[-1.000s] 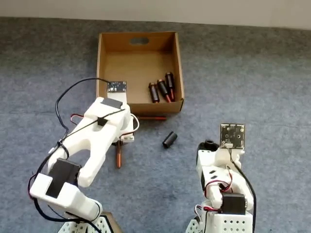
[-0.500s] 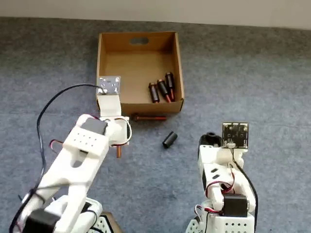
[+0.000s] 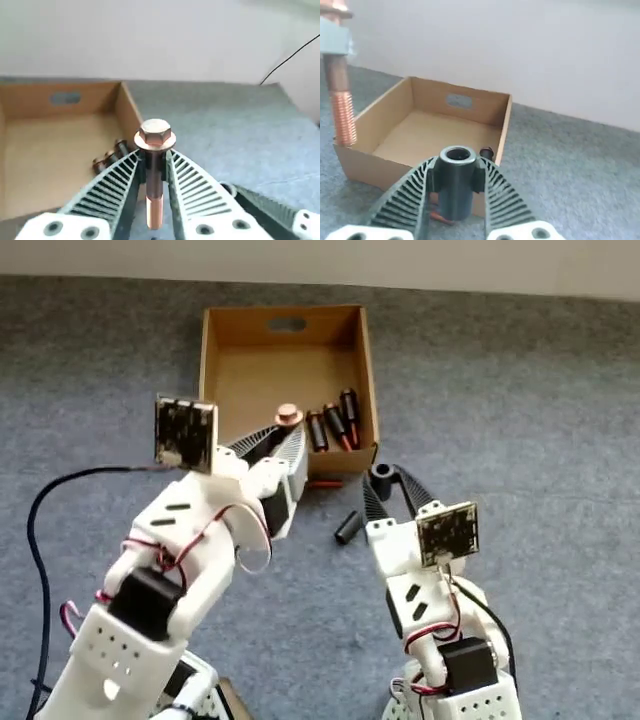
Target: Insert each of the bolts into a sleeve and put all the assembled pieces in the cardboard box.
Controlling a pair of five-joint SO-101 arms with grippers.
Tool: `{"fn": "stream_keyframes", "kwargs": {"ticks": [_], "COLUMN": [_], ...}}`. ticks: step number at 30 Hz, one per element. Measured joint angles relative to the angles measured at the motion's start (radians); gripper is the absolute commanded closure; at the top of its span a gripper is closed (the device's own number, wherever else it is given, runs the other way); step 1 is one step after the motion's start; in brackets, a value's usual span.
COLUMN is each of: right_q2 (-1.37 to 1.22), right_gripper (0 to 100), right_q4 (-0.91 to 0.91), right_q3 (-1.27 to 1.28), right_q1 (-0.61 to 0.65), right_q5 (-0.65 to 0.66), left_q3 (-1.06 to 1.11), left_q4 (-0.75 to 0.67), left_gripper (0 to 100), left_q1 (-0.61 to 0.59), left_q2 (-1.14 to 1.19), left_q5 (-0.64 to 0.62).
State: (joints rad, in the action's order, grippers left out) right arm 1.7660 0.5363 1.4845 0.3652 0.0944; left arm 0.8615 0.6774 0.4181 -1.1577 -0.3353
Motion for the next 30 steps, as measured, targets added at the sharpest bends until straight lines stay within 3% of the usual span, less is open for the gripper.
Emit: {"fn": "stream_keyframes", "kwargs": {"ticks": [7, 15, 30], "right_q2": [0.000, 0.000, 0.000], "right_gripper": [99.3, 99.3, 99.3], "right_q4": [-0.023, -0.023, -0.023], "right_q3": [0.023, 0.023, 0.023], "right_q1": [0.025, 0.025, 0.023], "right_q5": [0.000, 0.000, 0.000], "left_q3": [0.031, 0.167, 0.195], "left_q4": [-0.178, -0.545, -0.577], "left_gripper": [99, 99, 99], "left_q1": [0.109, 0.147, 0.187], "left_q2": [-0.037, 0.032, 0.152], "left_q5": [0.000, 0.000, 0.000]}}
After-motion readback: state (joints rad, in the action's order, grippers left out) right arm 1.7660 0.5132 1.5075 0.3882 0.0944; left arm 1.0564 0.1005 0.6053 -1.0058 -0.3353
